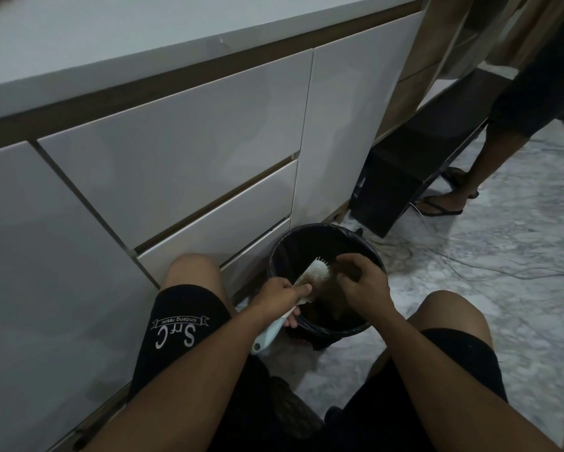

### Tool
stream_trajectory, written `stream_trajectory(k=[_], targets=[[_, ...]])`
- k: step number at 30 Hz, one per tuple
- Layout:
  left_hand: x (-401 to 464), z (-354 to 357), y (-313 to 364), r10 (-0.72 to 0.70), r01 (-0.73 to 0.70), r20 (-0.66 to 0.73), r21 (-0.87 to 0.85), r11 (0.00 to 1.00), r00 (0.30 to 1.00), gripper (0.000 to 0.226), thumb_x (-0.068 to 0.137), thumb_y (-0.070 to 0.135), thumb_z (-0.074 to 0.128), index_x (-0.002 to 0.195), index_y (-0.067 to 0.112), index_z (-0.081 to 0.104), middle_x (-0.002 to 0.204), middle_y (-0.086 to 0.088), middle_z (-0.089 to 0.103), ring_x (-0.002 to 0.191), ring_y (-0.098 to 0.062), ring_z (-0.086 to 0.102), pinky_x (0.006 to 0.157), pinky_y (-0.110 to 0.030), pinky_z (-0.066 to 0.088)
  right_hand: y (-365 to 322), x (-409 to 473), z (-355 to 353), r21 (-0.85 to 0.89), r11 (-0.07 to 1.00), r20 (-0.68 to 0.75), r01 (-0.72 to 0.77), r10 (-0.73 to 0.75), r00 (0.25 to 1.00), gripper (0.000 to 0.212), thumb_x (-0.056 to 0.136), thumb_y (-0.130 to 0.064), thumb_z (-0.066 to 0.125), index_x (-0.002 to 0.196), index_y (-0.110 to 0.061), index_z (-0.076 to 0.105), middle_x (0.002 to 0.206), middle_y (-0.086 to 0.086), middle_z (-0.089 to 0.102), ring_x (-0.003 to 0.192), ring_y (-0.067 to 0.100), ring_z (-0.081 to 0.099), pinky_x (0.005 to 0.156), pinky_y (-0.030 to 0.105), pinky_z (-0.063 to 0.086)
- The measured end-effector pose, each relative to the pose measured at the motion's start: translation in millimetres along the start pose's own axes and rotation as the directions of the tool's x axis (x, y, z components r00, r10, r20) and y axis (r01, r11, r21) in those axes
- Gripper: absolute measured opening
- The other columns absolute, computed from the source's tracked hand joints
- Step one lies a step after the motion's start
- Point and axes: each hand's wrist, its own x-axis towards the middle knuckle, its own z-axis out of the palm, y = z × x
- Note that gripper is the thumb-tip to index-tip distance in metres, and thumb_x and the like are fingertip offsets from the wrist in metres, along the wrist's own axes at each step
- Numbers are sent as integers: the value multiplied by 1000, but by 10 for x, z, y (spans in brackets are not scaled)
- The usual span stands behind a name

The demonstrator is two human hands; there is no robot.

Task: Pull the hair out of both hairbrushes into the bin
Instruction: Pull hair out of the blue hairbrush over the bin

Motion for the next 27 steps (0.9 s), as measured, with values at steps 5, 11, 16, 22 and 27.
stream_trajectory(k=[5,11,16,22,27], targets=[[-21,-8,94,-71,72,14,-127,989,997,28,91,26,59,84,-2,63,58,-14,63,37,-23,57,41,-25,43,6,-63,128,-41,989,138,139,-132,982,43,73,-6,79,114,-19,68,114,-7,53,103,5,53,79,-1,38],[-27,-14,115,-112,113,13,-191,975,994,30,91,25,58,89,-4,66,62,-16,63,39,-24,56,39,-24,42,-50,-47,74,-84,992,-11,92,-94,996,11,82,-8,72,88,-17,75,85,-11,66,81,2,60,76,7,42],[-43,-13,114,-115,117,19,-176,978,993,30,92,26,57,89,-3,65,62,-16,62,38,-23,56,39,-23,43,-30,2,16,-20,1000,-173,-16,12,985,16,84,-3,65,91,-15,73,83,-9,66,80,5,59,71,8,38],[-61,-12,138,-126,130,34,-183,974,991,31,92,25,54,86,-3,64,64,-17,62,40,-24,56,43,-25,43,7,-26,60,17,998,34,58,-59,998,31,81,-8,73,109,-20,69,102,-4,66,94,5,61,78,6,42],[-73,-10,139,-133,141,54,-169,975,990,30,93,25,54,84,-2,63,62,-15,62,40,-23,56,42,-25,43,-46,-38,136,-10,990,107,141,-139,984,18,82,-10,74,97,-19,76,100,-9,62,93,4,61,85,17,49]])
